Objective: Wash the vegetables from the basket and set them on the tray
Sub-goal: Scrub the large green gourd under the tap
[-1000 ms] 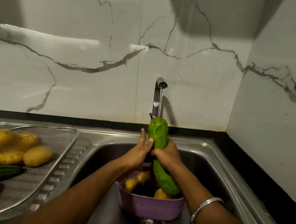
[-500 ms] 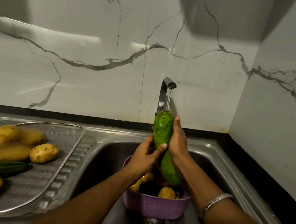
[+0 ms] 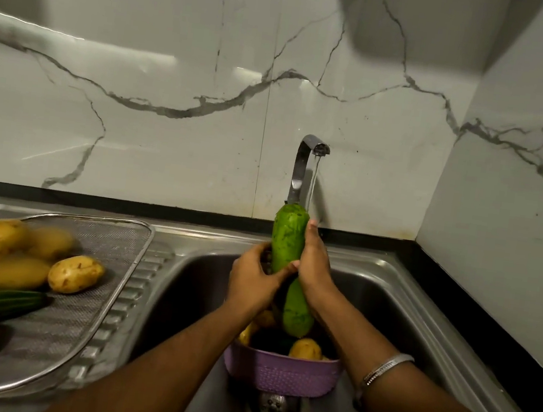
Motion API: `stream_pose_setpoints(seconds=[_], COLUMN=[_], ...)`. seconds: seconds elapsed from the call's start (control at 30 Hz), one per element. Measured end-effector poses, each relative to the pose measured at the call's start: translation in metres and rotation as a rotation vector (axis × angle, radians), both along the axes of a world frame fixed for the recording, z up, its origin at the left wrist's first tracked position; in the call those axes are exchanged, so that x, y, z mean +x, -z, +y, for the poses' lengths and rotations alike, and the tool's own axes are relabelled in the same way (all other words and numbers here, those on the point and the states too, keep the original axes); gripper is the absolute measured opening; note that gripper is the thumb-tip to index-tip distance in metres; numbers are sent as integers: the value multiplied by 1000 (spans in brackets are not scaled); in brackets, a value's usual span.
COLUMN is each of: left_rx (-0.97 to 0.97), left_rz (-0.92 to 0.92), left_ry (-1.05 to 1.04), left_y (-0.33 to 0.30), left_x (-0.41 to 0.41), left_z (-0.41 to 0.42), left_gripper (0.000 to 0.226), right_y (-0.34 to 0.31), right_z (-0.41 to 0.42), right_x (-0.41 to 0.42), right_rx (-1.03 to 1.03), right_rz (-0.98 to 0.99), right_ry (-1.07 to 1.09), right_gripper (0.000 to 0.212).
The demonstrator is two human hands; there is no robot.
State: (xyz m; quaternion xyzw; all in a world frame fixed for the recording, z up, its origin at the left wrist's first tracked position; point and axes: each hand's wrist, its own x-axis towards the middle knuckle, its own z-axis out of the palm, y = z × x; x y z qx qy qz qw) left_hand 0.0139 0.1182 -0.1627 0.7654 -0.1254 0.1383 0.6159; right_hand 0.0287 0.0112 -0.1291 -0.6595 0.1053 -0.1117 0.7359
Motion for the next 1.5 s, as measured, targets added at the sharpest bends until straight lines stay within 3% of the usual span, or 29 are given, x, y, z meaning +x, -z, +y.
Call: stream_pose_setpoints(seconds=[0.13, 0.23, 0.37, 0.47, 0.57, 0.67, 0.77, 0.83, 0.9, 1.0, 1.13, 1.23, 1.33, 1.5], left_rx=[-23, 66, 103, 74, 88, 172, -25, -155, -100, -48, -48, -20, -29, 6], left_rz=[-55, -51, -38, -47, -50, -31, 92, 139, 96, 63, -27, -99, -126, -150], left_ry=[-77, -93, -119, -147, -171, -140, 138, 305, 326, 321, 257, 153, 62, 14], left_y=[-11, -6, -3, -10, -13, -13, -18, -23, -21, -15, -8, -6, -8, -6], left_x=[-1, 0, -1, -1, -2, -1, -1, -4, -4, -3, -4, 0, 1, -3], left_z=[-4, -6, -6, -4, -3, -3, 1, 5, 8, 6, 1, -2, -2, 2], left_gripper=[52, 51, 52, 55, 63, 69, 66, 60, 64, 82, 81, 86, 89, 89], right_y=[22, 11, -8, 7, 23, 25, 10, -9, -13, -15, -20, 3, 17, -11], right_z=[-11, -10, -3, -9, -10, -11, -14, -12, -13, -9, 1, -3, -5, 1], right_x=[-9, -8, -2, -11, -18, 0, 11, -5, -10, -11, -11, -10, -15, -5], right_rx=[-119, -154, -26, -71, -133, -147, -114, -52, 17, -33, -124, -1, 41, 3], right_rz=[115, 86, 3, 109, 194, 104, 41, 71, 90, 11, -100, -8, 102, -17], right_ry=[58, 46, -5, -8, -61, -9, 61, 43, 18, -2, 80, 65, 19, 38], right_gripper=[69, 69, 69, 70, 79, 97, 114, 90, 66, 61, 46, 66, 65, 62])
